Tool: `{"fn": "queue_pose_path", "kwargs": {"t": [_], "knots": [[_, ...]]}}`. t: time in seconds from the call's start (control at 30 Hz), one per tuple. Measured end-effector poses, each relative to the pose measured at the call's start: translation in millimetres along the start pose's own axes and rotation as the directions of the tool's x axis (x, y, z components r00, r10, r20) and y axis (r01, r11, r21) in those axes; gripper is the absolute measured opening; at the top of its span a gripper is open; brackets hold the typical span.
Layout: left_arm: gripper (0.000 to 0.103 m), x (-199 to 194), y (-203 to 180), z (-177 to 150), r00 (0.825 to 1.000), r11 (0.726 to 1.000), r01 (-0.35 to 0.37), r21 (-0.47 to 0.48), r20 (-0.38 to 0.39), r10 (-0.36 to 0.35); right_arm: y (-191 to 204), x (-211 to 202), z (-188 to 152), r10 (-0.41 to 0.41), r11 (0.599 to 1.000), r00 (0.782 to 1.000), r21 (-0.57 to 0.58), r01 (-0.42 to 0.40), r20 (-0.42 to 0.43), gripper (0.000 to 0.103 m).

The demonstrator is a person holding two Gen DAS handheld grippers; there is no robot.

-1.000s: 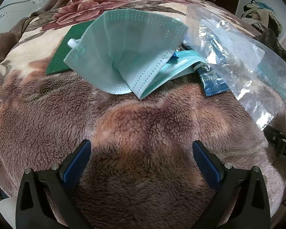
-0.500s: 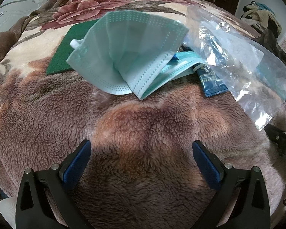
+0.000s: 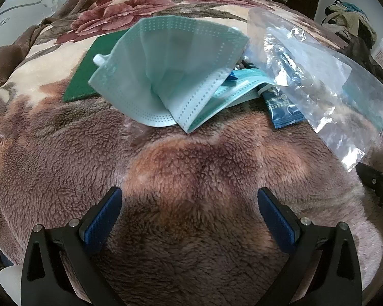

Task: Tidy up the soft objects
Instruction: 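Grasp the blue wet-wipe pack with the left tool while the right tool grasps the clear bag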

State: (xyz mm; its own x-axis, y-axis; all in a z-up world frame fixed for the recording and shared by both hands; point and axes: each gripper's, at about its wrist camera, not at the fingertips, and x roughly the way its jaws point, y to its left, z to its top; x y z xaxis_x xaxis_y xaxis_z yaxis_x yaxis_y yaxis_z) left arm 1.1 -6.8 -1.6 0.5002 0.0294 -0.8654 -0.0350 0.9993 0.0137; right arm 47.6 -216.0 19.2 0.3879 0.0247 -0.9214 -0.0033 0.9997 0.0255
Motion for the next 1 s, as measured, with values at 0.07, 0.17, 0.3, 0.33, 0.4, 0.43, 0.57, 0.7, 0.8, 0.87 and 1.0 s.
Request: {"fn": "queue_pose_path", "kwargs": {"t": [0.07,0.17,0.3,0.33,0.4,0.43,0.57,0.7,0.8,0.87,1.0], "knots": [[0.103,-1,-1,-1,1.000,1.000,0.000,0.001,0.001,0.000,-1,0,0,0.000,1.000,1.000,-0.001,0.000,0.001,0.103],[0.103,-3,0,-1,1.000,1.000,0.001,0.002,-0.001,-0.001,0,-1,-5,0.005,1.000,1.000,0.003,-0.005,0.001,0.103],[0.102,-17,-1,1,1.000,0.999,-0.004,0.050,0.007,0.004,-2,-18,-13,0.027,1.000,1.000,0.008,-0.027,0.013,0.103],[0.102,-23,-2,1,1.000,0.998,-0.002,0.068,0.007,0.001,-3,-24,-14,0.031,0.999,0.999,0.009,-0.031,0.018,0.103],[0.103,-36,-1,0,1.000,0.996,0.021,0.083,0.010,-0.022,-4,-42,-15,0.056,0.998,0.998,-0.002,-0.056,0.038,0.103],[0.103,-44,2,0,0.999,0.996,0.038,0.079,0.014,-0.039,-3,-50,-15,0.065,0.998,0.996,-0.014,-0.064,0.053,0.103],[0.102,-69,16,7,0.995,0.995,0.095,0.035,0.023,-0.096,5,-88,-12,0.096,0.993,0.987,-0.078,-0.087,0.131,0.103],[0.102,-89,31,19,0.991,0.992,0.122,-0.013,0.057,-0.121,13,-101,3,0.143,0.987,0.978,-0.093,-0.130,0.152,0.103],[0.102,-96,45,36,0.990,0.993,0.115,-0.033,0.085,-0.111,29,-97,22,0.162,0.984,0.976,-0.099,-0.149,0.147,0.103],[0.102,-97,54,47,0.991,0.994,0.101,-0.042,0.093,-0.097,40,-93,33,0.170,0.982,0.976,-0.109,-0.156,0.138,0.102],[0.102,-90,68,76,0.992,0.993,0.107,-0.056,0.077,-0.102,65,-75,53,0.177,0.979,0.980,-0.122,-0.166,0.092,0.102]]}}
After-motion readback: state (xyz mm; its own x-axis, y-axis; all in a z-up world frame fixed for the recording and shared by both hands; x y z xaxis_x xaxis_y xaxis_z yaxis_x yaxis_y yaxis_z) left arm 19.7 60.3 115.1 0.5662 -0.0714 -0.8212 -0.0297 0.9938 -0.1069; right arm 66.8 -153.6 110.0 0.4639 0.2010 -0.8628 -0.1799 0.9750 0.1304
